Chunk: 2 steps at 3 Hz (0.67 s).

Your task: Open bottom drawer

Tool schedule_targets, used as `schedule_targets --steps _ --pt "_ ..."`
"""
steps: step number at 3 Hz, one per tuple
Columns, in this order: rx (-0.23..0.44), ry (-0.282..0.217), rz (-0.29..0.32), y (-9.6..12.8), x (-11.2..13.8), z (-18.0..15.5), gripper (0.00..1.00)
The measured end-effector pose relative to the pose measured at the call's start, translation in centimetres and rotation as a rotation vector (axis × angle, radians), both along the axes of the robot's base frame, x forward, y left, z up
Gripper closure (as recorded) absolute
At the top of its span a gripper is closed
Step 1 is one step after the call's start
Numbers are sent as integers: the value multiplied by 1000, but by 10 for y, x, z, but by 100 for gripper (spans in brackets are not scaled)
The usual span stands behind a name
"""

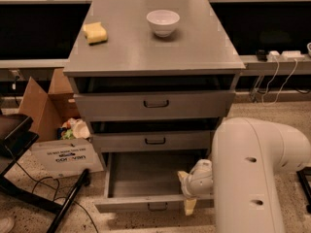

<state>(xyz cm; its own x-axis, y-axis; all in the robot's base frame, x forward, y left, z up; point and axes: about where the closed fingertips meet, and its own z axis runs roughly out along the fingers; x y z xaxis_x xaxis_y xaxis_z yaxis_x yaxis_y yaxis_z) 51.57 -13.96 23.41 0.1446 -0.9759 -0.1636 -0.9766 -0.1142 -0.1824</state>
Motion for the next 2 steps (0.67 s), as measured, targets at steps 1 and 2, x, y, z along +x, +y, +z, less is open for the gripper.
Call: schedule_targets --steps 1,2 --pt "-25 17 29 36 24 -52 0" --pt "-25 21 30 36 24 -54 0"
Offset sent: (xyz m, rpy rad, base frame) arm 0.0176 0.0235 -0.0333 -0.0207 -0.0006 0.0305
